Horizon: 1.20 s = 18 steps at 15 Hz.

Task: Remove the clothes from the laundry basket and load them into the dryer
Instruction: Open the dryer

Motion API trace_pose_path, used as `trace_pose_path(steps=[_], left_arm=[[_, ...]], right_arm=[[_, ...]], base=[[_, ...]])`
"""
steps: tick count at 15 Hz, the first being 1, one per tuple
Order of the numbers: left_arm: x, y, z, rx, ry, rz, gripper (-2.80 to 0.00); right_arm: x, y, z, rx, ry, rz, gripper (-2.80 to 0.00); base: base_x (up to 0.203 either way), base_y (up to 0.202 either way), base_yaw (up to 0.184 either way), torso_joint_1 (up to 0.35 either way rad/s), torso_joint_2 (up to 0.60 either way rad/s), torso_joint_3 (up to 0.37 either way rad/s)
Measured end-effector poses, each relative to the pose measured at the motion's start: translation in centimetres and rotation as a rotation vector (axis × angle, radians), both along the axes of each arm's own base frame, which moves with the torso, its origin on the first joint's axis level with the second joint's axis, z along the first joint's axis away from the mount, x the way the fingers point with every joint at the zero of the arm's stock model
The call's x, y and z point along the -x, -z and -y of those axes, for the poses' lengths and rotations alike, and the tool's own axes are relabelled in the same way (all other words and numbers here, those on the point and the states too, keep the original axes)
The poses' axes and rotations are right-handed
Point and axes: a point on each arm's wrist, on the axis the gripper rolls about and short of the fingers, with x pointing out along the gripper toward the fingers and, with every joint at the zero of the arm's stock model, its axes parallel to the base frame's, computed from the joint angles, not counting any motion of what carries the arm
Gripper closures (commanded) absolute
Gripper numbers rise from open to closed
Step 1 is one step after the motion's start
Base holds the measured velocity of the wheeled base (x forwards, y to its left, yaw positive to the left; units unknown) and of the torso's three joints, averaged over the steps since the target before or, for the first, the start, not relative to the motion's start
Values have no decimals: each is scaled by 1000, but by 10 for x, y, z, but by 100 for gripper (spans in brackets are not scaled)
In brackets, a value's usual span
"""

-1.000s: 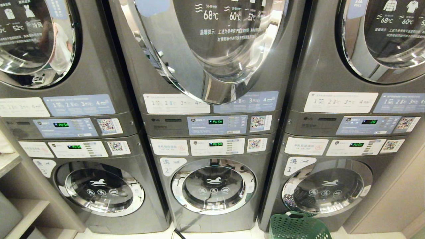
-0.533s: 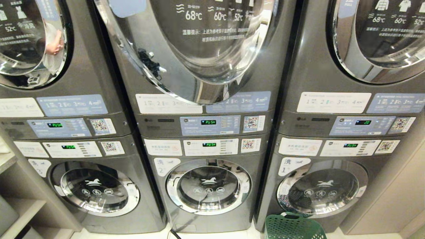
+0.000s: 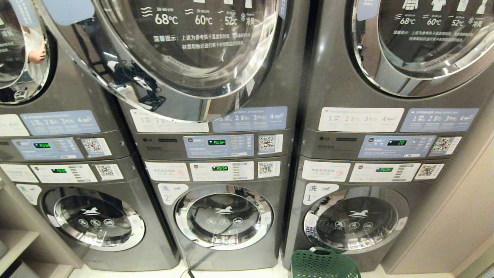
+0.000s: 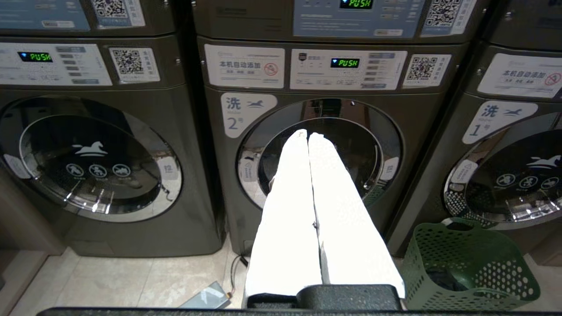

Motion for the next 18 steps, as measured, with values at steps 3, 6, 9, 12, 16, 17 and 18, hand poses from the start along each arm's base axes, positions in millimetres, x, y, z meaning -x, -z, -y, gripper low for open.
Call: trace_pose_path(steps=[3,6,9,12,16,17,18], left_arm=[[0,0,0,0,0,0,0],[0,0,0,0,0,0,0],[0,0,0,-2,0,0,0],[0,0,0,-1,0,0,0],[0,0,0,-2,0,0,0],[0,0,0,-1,0,0,0],[0,0,0,-1,0,0,0]], right_arm=[[0,0,0,0,0,0,0],[0,0,0,0,0,0,0],[0,0,0,0,0,0,0],[0,0,0,0,1,0,0],[0,0,0,0,0,0,0],[0,0,0,0,1,0,0],[0,0,0,0,1,0,0]], base=[[0,-195,2,4,4,4],[0,-195,1,2,1,2],[0,-123,-1,2,1,3],[0,0,0,0,0,0],[0,0,0,0,0,0],[0,0,0,0,0,0],[0,0,0,0,0,0]])
